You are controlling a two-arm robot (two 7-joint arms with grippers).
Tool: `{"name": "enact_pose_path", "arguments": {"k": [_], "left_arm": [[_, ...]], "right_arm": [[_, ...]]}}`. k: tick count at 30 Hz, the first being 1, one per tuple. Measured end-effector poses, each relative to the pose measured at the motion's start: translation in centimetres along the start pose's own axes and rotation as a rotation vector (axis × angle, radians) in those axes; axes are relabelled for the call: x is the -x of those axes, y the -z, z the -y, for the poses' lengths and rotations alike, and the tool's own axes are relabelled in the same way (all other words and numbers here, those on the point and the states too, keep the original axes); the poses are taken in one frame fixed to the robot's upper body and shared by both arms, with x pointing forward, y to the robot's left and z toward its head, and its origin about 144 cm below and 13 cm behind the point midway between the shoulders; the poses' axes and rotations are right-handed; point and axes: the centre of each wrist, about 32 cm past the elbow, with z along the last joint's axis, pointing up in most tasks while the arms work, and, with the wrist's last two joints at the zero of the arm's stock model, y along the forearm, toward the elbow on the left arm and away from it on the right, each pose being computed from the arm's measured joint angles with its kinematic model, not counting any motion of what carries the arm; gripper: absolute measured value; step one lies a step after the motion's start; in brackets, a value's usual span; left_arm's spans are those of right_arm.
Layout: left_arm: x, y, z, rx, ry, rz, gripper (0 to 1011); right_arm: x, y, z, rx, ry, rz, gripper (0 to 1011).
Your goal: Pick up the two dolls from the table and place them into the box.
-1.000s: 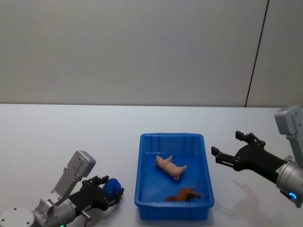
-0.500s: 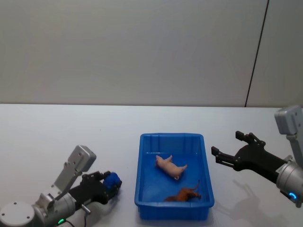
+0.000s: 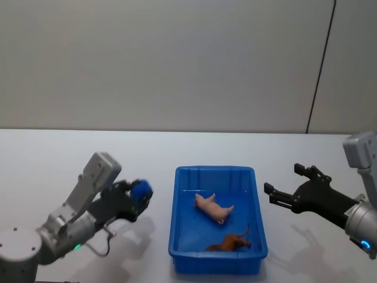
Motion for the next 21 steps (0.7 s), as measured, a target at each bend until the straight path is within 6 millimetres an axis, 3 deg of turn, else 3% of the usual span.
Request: {"name": "enact_pose_path", "arguments": {"k": [12, 21], "left_arm": [[1.6, -4.7, 2.7, 0.143, 0.048, 0.065, 314], [4.1, -6.8, 5.4, 0.216, 0.121, 0.067, 619]], "right_arm": [[0.0, 0.0, 0.0, 0.000, 0.000, 0.000, 1001], [0.0, 0.0, 0.0, 0.000, 0.000, 0.000, 1001]]}}
